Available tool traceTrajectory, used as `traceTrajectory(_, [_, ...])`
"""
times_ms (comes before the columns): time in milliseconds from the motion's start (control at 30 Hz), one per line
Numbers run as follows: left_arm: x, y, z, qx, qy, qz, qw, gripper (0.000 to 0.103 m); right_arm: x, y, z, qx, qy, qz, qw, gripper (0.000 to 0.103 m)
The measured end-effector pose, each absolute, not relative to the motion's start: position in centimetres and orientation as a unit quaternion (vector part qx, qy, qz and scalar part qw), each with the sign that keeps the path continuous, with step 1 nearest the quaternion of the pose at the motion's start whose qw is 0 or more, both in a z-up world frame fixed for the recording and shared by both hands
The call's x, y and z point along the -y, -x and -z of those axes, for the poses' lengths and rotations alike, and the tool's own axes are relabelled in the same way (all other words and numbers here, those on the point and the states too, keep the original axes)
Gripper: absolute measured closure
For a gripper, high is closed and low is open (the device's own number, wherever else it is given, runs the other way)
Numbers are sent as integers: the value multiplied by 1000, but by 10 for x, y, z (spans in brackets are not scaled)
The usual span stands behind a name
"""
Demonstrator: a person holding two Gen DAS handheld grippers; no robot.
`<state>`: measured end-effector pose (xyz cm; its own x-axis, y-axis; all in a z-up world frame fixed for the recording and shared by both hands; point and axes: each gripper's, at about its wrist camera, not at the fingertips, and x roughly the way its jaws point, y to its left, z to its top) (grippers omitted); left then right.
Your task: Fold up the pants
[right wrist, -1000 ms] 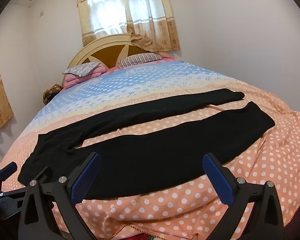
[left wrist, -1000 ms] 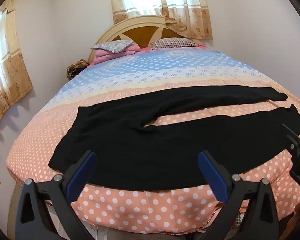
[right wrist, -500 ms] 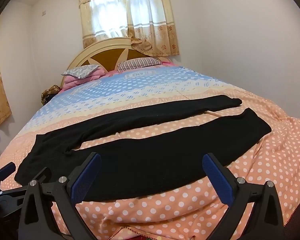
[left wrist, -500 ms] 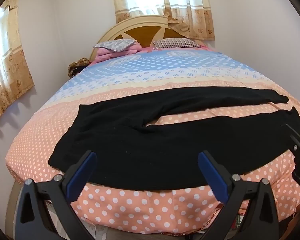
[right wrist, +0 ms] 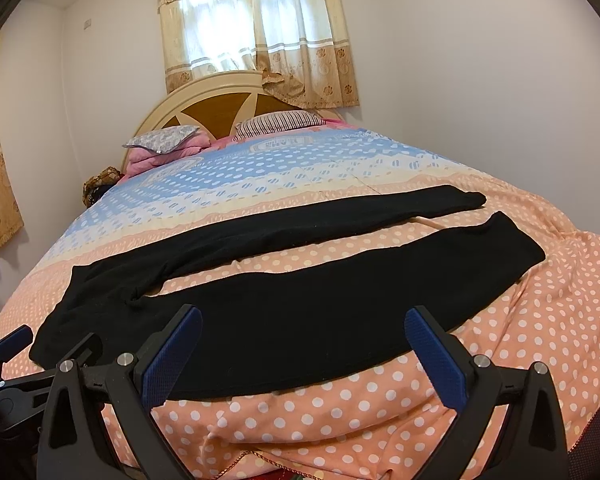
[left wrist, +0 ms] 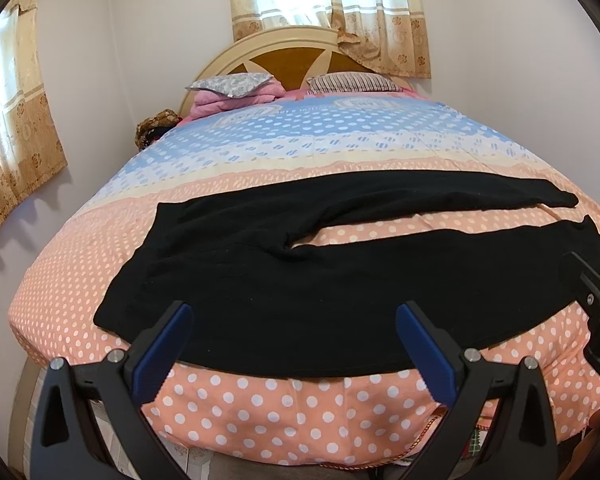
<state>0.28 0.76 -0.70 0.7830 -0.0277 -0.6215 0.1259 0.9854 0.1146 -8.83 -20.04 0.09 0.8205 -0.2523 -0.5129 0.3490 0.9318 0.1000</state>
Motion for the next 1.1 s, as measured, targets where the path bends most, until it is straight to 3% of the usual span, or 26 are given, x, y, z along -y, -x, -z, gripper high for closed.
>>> traceTrajectory(1100, [-8, -3, 7, -328, -75, 41, 941, 0, 198, 86, 4, -262, -96, 155, 948, 1])
